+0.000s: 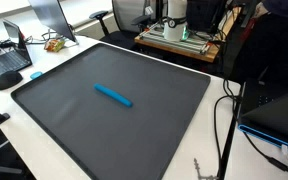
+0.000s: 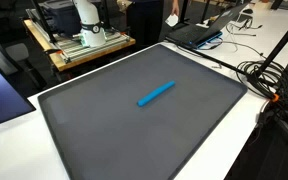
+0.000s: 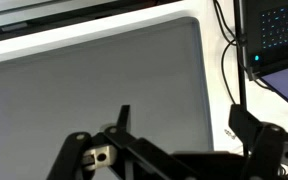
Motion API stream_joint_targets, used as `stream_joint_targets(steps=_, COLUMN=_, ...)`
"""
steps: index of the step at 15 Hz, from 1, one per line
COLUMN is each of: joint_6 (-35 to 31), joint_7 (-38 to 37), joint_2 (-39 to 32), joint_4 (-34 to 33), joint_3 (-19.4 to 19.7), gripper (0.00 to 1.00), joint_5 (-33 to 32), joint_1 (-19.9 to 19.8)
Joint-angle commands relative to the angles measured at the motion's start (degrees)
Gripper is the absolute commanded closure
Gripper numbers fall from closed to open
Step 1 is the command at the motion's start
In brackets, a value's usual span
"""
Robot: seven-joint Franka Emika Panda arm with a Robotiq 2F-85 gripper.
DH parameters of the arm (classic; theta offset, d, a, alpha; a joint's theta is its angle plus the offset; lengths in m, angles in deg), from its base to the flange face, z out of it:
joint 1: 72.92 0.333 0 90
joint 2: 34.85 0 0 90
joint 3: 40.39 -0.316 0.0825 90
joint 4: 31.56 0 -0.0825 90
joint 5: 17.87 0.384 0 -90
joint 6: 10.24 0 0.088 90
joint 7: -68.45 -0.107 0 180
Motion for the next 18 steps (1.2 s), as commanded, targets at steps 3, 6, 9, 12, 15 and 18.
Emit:
stream_joint_targets(steps=3, joint_6=0.2, joint_7=0.2, joint_2=0.0, joint_4=-0.2, joint_3=-0.5, gripper=0.0, joint_5=0.2, joint_1=-0.6)
stream_joint_targets(steps=6, joint_6=0.2, joint_7=0.2, joint_2=0.0, joint_4=-0.2, joint_3=-0.5, gripper=0.0, joint_5=0.2, joint_1=-0.6)
stream_joint_targets(steps=9, joint_6=-2.0, joint_7=7.4, joint_2=2.1, joint_4=-0.5, joint_3=0.3, gripper=0.0, joint_5=4.2, joint_1=2.5)
stream_joint_targets(steps=12, joint_6=-1.5, joint_7=13.4, joint_2=4.4, joint_4=-1.4, joint_3=0.3, gripper=0.0, joint_5=6.1, joint_1=5.2)
stream_joint_targets(steps=15, joint_6=-1.4, joint_7=19.2, joint_2=7.2, joint_4=-1.5, joint_3=0.5, gripper=0.0, joint_5=8.0, joint_1=8.2)
stream_joint_targets(steps=18, joint_6=-1.3, joint_7=25.4, joint_2=9.3, joint_4=-1.4, joint_3=1.2, gripper=0.0, joint_5=10.8, joint_1=11.2)
